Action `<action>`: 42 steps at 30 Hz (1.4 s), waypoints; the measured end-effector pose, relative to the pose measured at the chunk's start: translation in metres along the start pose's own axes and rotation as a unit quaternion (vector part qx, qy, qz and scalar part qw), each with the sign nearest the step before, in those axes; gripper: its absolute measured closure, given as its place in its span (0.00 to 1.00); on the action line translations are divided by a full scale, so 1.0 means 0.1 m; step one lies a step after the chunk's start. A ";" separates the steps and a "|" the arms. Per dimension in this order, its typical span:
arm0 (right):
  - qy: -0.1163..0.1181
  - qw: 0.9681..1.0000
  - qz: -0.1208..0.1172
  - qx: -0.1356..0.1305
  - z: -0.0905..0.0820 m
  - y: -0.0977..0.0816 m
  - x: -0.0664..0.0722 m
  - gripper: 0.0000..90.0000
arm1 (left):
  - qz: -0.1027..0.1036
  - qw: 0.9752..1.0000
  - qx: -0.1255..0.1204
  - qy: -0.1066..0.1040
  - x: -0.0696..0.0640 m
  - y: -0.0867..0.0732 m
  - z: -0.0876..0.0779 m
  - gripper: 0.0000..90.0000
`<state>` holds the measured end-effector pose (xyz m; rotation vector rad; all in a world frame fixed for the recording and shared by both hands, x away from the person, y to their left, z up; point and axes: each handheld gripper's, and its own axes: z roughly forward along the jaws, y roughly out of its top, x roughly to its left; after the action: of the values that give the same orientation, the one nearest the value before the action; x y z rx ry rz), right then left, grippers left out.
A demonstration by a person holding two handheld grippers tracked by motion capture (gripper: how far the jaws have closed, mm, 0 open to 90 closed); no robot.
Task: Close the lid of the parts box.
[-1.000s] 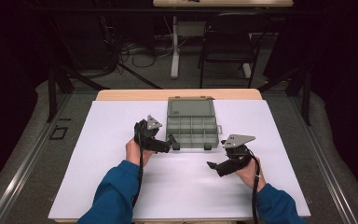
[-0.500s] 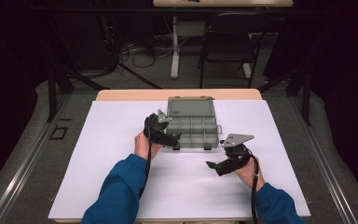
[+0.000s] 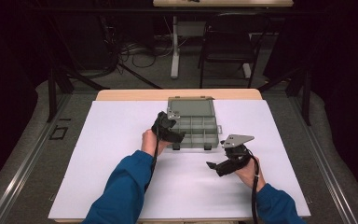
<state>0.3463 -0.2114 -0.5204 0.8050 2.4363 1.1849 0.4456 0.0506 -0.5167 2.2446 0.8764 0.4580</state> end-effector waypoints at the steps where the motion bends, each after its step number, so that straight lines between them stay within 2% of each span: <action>1: 0.000 1.000 0.001 0.000 0.00 0.00 0.00 0.01 | 0.000 1.000 0.002 0.002 0.00 0.00 0.01 0.29; 17: -0.007 1.000 -0.001 -0.002 0.00 0.01 0.00 0.02 | 0.002 1.000 0.016 -0.003 -0.02 -0.02 0.14 0.46; 22: -0.007 1.000 -0.001 -0.001 0.00 0.01 0.00 0.03 | 0.003 1.000 0.015 0.003 -0.01 -0.02 0.15 0.50; 32: -0.009 1.000 0.001 0.001 0.01 0.01 0.00 0.03 | 0.014 1.000 0.014 0.006 -0.02 -0.01 0.22 0.56; 42: -0.024 1.000 0.004 0.003 0.02 0.01 0.00 0.06 | 0.008 1.000 0.014 0.002 0.01 0.00 0.26 0.61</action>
<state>0.3480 -0.2098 -0.5213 0.8358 2.4010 1.1497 0.4600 0.0392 -0.5354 2.2792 0.8731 0.4606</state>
